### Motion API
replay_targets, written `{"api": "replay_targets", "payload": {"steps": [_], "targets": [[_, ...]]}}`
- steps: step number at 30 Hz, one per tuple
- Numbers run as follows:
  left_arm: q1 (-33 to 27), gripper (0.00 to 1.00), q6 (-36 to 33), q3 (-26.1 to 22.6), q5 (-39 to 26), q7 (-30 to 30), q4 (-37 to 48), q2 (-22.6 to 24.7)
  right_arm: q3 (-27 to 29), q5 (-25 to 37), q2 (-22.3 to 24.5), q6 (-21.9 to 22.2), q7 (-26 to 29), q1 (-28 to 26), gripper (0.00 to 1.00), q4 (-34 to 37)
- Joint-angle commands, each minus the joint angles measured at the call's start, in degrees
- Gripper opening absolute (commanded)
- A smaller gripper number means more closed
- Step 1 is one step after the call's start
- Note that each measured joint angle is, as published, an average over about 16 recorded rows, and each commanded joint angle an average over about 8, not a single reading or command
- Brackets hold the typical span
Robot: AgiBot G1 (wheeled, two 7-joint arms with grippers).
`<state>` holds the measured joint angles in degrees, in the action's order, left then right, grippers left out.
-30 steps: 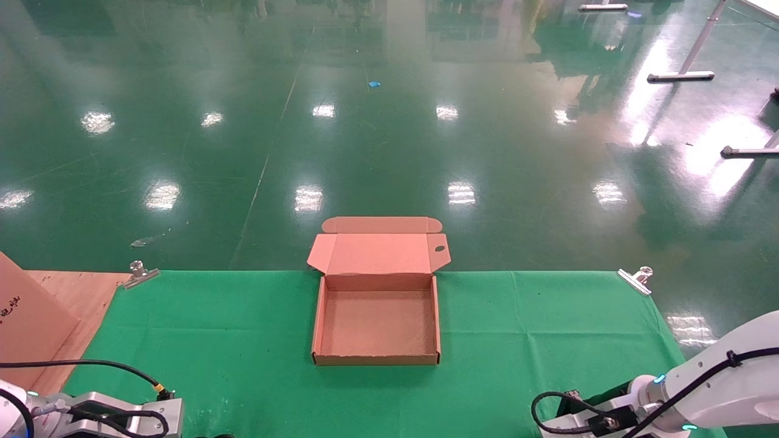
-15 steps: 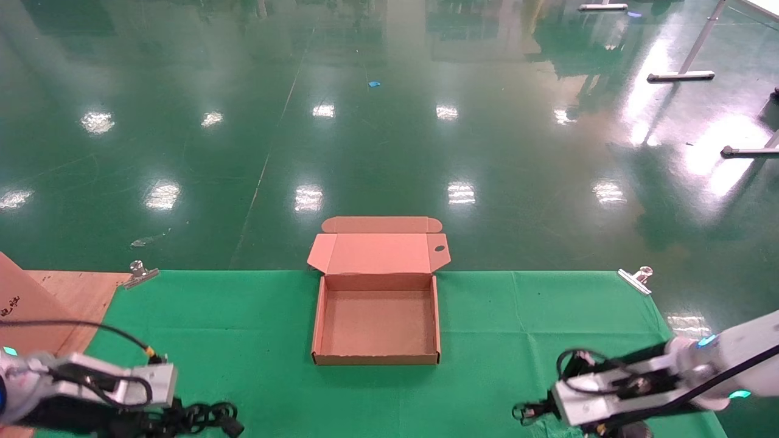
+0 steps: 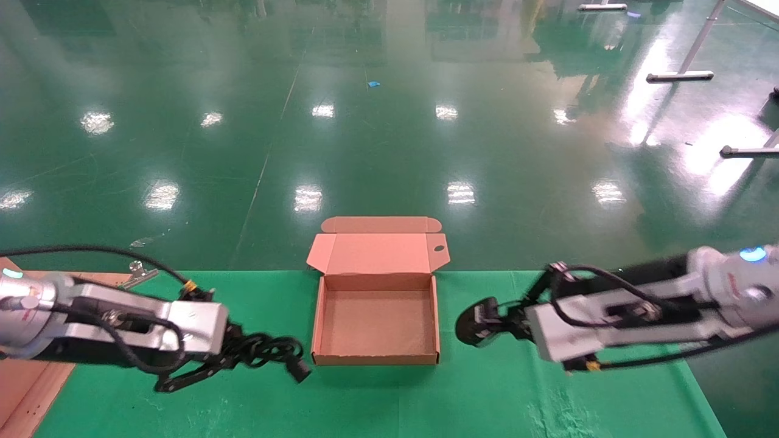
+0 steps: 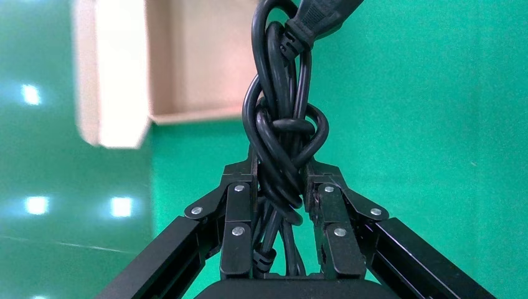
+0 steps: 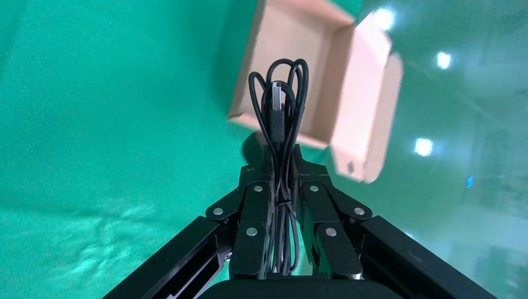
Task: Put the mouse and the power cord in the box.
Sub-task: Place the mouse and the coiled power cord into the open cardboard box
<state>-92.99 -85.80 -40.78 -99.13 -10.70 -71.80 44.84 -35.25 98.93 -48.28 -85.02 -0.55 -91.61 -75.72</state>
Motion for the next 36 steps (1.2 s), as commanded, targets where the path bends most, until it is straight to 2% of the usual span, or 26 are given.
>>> {"api": "replay_targets", "payload": {"steps": [1, 12, 20, 25, 30, 36], "targets": [[-0.6, 0.00, -0.2, 0.4, 0.2, -3.2, -4.5, 0.1, 0.1, -0.2, -0.9, -0.5, 1.7, -1.4, 0.00, -1.4], [-6.5, 0.00, -1.1, -0.9, 0.0, -4.2, -4.7, 6.1, -2.2, 1.7, -7.6, -1.5, 6.8, -7.3, 0.00, -1.1], [-6.7, 0.00, -0.5, -1.6, 0.7, -3.8, -4.5, 7.7, -3.1, 1.5, -8.0, -1.8, 7.7, -7.9, 0.00, -1.1], [-4.3, 0.00, 2.2, -2.6, -0.1, 0.2, -3.6, 9.2, -3.0, 1.4, -7.2, -1.5, 7.9, -8.3, 0.00, -0.9], [0.3, 0.00, 10.6, -5.4, -7.9, 6.2, -1.7, 12.7, -2.5, 1.0, -5.4, -1.0, 7.7, -8.0, 0.00, -0.5], [10.0, 0.00, 31.2, -5.9, -19.7, 7.4, -0.3, 16.8, -2.0, 0.2, -2.7, -0.3, 6.7, -5.6, 0.00, -0.4]]}}
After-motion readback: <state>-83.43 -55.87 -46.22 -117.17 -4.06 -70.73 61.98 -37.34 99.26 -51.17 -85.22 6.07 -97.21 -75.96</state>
